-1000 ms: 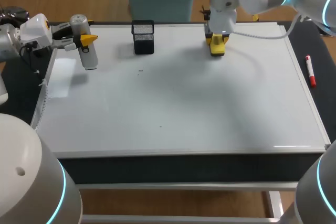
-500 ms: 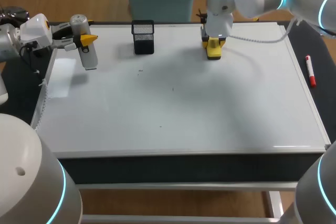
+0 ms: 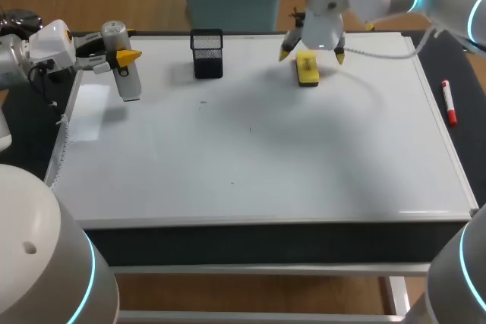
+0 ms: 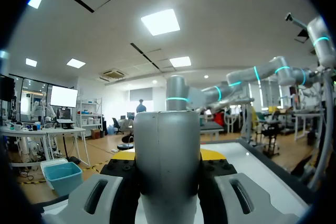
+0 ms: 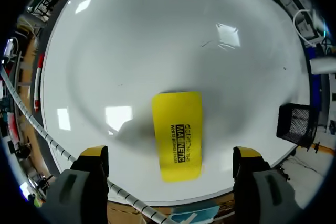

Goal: Pick up the inspection probe, press it on each red-marked spot on the whiteboard one by one, put down the probe, pick up the eraser, and wipe off all the red marks.

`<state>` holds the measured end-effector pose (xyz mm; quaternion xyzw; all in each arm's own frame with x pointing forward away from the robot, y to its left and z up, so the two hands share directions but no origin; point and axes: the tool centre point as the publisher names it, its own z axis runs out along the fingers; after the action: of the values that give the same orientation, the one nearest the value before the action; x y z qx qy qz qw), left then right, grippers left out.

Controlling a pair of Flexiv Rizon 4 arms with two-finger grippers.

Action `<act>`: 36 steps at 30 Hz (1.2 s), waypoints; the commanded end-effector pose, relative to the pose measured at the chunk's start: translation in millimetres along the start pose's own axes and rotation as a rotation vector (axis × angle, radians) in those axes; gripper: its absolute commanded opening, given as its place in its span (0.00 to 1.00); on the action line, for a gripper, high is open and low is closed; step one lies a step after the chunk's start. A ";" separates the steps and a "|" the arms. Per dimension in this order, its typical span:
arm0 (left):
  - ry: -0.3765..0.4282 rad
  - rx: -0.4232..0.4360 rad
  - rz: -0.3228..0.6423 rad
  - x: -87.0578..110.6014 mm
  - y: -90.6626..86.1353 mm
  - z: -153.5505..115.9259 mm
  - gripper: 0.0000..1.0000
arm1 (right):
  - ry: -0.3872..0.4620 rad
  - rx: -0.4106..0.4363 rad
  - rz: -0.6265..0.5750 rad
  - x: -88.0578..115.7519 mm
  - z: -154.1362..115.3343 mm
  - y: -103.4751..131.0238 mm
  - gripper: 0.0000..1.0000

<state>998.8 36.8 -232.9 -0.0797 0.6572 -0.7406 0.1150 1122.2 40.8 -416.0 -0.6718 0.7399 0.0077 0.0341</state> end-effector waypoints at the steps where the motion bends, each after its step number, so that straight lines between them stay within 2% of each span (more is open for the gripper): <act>1: 0.002 0.002 0.001 -0.7 -0.2 0.3 0.00 | -0.142 -0.034 0.163 25.8 -21.1 -0.1 1.00; 4: 0.002 0.002 0.001 -0.7 -0.2 0.3 0.00 | -0.220 -0.058 0.268 38.5 -32.9 -3.6 1.00; 12: 0.002 0.002 0.001 -0.7 -0.2 0.3 0.00 | -0.247 -0.061 0.461 67.0 -70.8 -9.9 1.00; 17: 0.002 0.002 0.001 -0.7 -0.2 0.3 0.00 | -0.355 -0.060 0.541 91.4 -96.9 -10.0 1.00; 20: 0.002 0.002 0.001 -0.7 -0.2 0.3 0.00 | -0.385 -0.059 0.596 107.6 -109.8 -10.4 1.00; 22: 0.002 0.002 0.001 -0.7 -0.2 0.3 0.00 | -0.390 -0.062 0.646 119.2 -118.2 -10.5 1.00; 24: 0.002 0.002 0.001 -0.7 -0.2 0.3 0.00 | -0.354 -0.091 0.717 128.9 -124.6 -12.2 1.00; 32: 0.002 0.002 0.001 -0.7 -0.2 0.3 0.00 | -0.480 -0.035 0.778 169.5 -163.2 -2.4 1.00; 36: 0.002 0.002 0.001 -0.7 -0.2 0.3 0.00 | -0.491 -0.022 0.804 179.3 -176.2 1.0 1.00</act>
<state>998.8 36.8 -232.9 -0.0797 0.6572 -0.7406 0.1150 1116.1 -136.4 -267.7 -0.3126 0.9143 0.1880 0.1762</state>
